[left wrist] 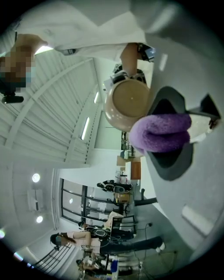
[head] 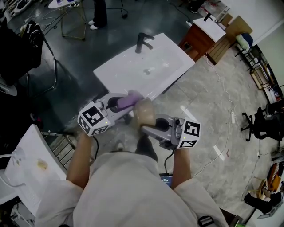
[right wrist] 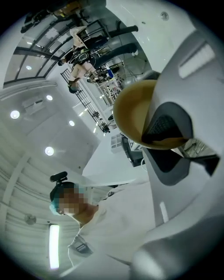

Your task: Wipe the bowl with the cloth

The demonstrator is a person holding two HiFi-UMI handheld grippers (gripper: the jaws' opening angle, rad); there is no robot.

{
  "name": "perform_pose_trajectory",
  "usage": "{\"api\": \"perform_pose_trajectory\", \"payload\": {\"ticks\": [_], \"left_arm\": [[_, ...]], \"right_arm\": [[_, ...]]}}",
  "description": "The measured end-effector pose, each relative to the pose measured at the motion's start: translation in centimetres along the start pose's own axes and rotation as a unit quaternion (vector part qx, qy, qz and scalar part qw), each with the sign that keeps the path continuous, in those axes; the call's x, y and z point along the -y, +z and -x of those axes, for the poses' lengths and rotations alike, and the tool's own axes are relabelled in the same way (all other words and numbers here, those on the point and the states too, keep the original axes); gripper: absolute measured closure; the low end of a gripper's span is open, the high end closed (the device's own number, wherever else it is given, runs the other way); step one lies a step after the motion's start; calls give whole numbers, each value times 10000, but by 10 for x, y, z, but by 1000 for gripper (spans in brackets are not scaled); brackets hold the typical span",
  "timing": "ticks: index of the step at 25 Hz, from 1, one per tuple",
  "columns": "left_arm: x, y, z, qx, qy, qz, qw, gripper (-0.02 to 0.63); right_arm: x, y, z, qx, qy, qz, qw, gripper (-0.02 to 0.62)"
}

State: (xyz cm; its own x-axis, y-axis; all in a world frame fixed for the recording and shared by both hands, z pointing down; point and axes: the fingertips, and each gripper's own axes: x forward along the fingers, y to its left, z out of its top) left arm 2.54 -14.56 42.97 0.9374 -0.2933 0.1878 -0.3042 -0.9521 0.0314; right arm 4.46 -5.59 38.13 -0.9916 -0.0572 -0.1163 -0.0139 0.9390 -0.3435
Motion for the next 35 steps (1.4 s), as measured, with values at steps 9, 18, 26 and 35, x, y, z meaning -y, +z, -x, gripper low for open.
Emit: {"api": "perform_pose_trajectory", "payload": {"ticks": [9, 18, 26, 35], "left_arm": [[17, -7, 0, 440, -184, 561, 9973, 494], [41, -3, -7, 487, -479, 582, 9960, 494], [40, 17, -1, 629, -296, 220, 9973, 494], [16, 41, 10, 873, 234, -82, 9959, 494]], "right_arm": [[18, 29, 0, 746, -391, -30, 9964, 565], [54, 39, 7, 1065, -1521, -60, 9826, 565], [82, 15, 21, 470, -2542, 12, 9660, 568], [72, -4, 14, -26, -2247, -50, 9744, 569]]}}
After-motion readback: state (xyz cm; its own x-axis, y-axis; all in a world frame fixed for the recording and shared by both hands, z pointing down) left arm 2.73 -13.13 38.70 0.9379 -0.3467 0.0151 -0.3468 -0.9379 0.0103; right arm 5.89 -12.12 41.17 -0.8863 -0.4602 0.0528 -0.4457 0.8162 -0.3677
